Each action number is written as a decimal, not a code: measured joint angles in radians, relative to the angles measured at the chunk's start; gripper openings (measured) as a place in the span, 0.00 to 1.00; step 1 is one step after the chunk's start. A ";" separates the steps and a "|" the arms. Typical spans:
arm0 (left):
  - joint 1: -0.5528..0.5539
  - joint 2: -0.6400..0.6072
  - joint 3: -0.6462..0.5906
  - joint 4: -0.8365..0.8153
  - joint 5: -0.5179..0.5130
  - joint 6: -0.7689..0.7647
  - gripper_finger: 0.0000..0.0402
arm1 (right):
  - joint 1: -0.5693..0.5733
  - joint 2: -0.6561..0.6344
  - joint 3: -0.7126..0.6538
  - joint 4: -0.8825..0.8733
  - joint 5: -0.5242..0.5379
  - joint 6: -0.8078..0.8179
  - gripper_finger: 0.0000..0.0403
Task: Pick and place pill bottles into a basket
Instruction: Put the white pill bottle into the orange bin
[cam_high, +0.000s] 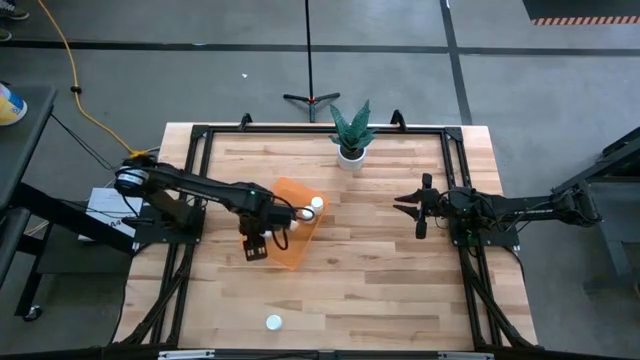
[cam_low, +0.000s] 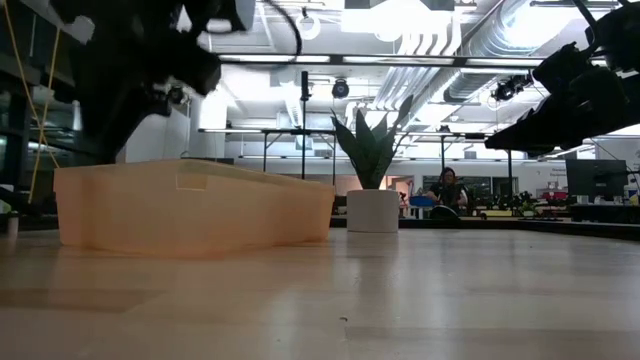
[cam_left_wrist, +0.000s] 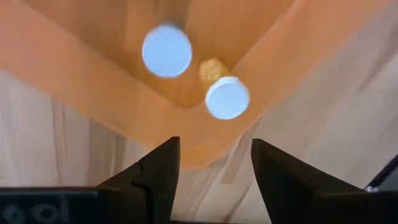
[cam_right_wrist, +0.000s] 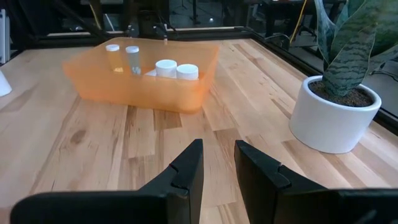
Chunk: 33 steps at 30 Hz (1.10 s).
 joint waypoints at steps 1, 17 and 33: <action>-0.007 -0.018 0.004 0.012 -0.003 0.000 0.58 | 0.000 0.000 0.000 0.000 0.000 0.003 0.20; -0.357 -0.102 -0.031 0.720 -0.057 0.279 0.55 | 0.000 0.000 0.000 0.001 0.000 0.041 0.20; -0.536 -0.010 -0.040 0.899 -0.104 0.179 0.55 | 0.000 0.000 0.000 0.000 0.000 0.094 0.20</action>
